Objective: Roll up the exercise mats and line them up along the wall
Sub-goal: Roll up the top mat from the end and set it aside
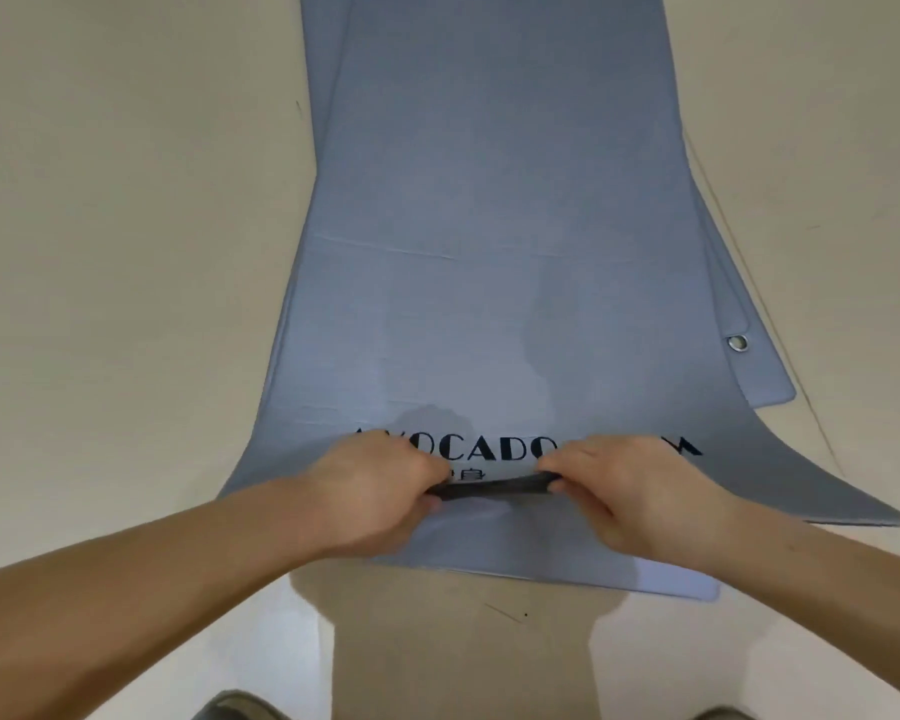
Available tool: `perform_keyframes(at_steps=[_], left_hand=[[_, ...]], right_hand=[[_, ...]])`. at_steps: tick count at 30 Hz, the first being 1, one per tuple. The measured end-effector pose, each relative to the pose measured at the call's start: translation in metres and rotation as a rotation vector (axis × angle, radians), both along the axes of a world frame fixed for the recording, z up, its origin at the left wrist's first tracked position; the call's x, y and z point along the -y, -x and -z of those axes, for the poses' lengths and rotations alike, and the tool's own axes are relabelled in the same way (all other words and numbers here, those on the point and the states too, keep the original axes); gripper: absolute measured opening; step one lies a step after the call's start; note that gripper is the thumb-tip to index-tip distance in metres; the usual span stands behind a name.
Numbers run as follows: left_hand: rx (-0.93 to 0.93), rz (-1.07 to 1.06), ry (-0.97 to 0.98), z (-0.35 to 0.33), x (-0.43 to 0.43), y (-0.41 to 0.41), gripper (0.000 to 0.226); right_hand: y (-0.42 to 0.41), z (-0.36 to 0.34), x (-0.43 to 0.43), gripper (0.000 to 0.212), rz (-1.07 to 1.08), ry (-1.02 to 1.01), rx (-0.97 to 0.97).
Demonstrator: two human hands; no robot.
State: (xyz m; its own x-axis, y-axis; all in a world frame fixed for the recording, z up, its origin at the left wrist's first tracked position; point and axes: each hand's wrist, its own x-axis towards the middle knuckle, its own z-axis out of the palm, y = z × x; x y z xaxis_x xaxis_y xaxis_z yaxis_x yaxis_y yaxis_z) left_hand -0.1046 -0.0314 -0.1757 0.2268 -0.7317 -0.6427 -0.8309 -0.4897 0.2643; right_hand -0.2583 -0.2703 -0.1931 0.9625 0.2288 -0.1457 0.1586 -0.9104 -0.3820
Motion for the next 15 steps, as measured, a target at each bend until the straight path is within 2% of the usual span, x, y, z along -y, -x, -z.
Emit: perform_keyframes(at_steps=[3, 5, 6, 8, 10, 11, 13, 15], left_hand=[[-0.239, -0.016, -0.097, -0.033, 0.023, -0.015, 0.013], [-0.226, -0.013, -0.119, -0.053, 0.043, -0.034, 0.011], [-0.150, -0.011, -0.088, -0.064, 0.053, -0.041, 0.009], [0.183, 0.062, 0.034, -0.079, 0.072, -0.052, 0.032], [0.529, 0.221, 0.170, -0.089, 0.084, -0.048, 0.042], [0.614, 0.311, 0.184, -0.089, 0.087, -0.041, 0.043], [0.611, 0.317, 0.148, -0.083, 0.089, -0.026, 0.059], [0.569, 0.175, -0.013, -0.067, 0.090, -0.018, 0.095]], right_hand=[[-0.006, -0.038, 0.015, 0.017, 0.112, -0.016, -0.290], [-0.017, -0.051, 0.020, 0.014, 0.207, 0.091, -0.318], [-0.026, -0.056, 0.021, 0.014, 0.263, 0.170, -0.287], [-0.042, -0.060, 0.024, 0.017, 0.361, 0.274, -0.167], [-0.059, -0.063, 0.026, 0.020, 0.402, 0.269, -0.065], [-0.068, -0.065, 0.029, 0.022, 0.402, 0.260, -0.038], [-0.091, -0.071, 0.036, 0.027, 0.381, 0.258, -0.026], [-0.115, -0.077, 0.043, 0.033, 0.344, 0.341, -0.023]])
